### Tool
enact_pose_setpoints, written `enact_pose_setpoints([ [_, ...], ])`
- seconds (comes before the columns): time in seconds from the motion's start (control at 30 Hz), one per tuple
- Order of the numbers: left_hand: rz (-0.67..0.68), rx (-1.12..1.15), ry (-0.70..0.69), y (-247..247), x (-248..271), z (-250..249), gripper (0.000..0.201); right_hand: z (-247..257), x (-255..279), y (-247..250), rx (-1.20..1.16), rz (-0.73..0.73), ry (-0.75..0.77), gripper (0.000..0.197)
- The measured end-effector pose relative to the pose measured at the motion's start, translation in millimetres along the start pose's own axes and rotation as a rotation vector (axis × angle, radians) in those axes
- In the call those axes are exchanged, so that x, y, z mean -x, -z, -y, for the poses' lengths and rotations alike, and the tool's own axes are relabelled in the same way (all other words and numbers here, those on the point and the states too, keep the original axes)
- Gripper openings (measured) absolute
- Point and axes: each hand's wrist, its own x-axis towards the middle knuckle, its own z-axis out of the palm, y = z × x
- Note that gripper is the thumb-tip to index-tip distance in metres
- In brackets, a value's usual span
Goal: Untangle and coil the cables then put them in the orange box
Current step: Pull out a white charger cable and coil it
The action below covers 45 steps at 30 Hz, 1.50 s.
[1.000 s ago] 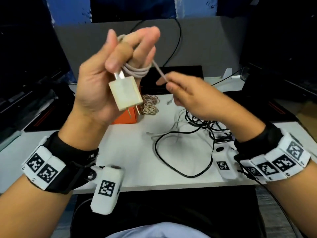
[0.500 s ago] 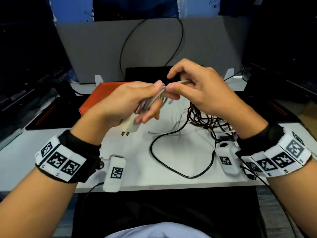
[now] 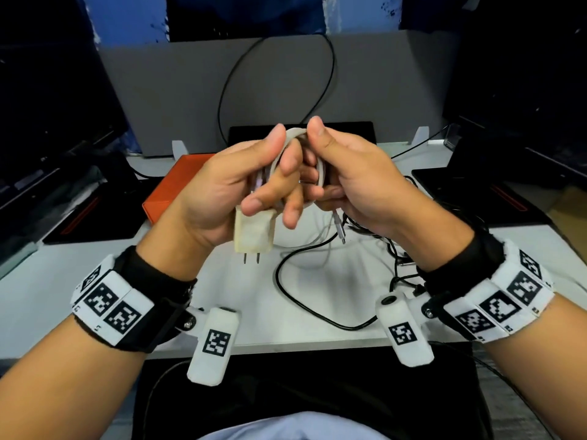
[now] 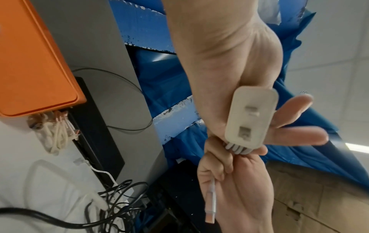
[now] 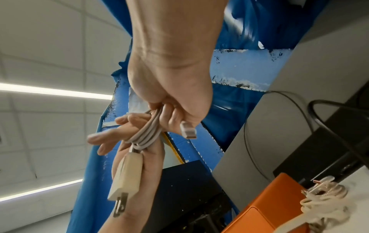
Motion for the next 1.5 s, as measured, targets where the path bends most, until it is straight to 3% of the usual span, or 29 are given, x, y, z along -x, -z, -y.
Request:
enact_pose_setpoints([
  [0.13, -0.059, -0.035, -0.055, -9.6, 1.4, -5.0, 0.04, 7.7, 1.1, -2.6, 0.03, -0.062, 0.026, 0.06],
  [0.37, -0.402, -0.105, -0.074, -21.7, -15.5, 9.0, 0.044, -1.3, -0.8, -13.3, -0.105, -0.241, -0.105, 0.048],
  [0.53, -0.558, -0.252, -0.154, -32.4, -20.2, 13.3, 0.03, 1.7, -0.1, -18.0, 0.003, -0.292, -0.023, 0.048],
  [0.67, -0.71, -0.463, -0.229, -34.7, -18.6, 13.4, 0.025, 8.5, 1.3, -16.4, 0.052, -0.313, 0.043, 0.048],
  [0.77, -0.748, -0.725, -0.227, -22.6, -13.5, 10.7, 0.035, 17.3, 3.5, -9.9, 0.096, -0.307, 0.029, 0.045],
  [0.9, -0.758, -0.957, -0.156, -14.3, -14.0, 11.8, 0.043, 14.6, 3.4, -7.2, -0.163, -0.249, -0.09, 0.039],
  [1.0, -0.809, -0.913, -0.132, -9.3, -15.6, 17.6, 0.041, 6.5, 0.7, -12.7, -0.381, -0.217, -0.122, 0.039],
  [1.13, -0.759, -0.582, -0.057, -9.8, -16.4, 25.3, 0.048, 0.6, 1.6, -19.2, -0.305, -0.218, -0.082, 0.041],
  [1.23, -0.649, -0.628, 0.031, -11.1, -14.8, 16.1, 0.046, 5.7, 1.5, -13.6, -0.148, -0.239, -0.075, 0.04],
  [1.4, -0.286, -0.752, 0.31, 12.1, 4.7, -17.1, 0.032, 15.7, -1.9, 12.7, 0.177, -0.357, -0.017, 0.04],
  [1.5, -0.279, -0.653, 0.207, 25.7, 14.3, -31.4, 0.028, 15.4, -1.8, 22.8, 0.346, -0.368, -0.02, 0.041],
])
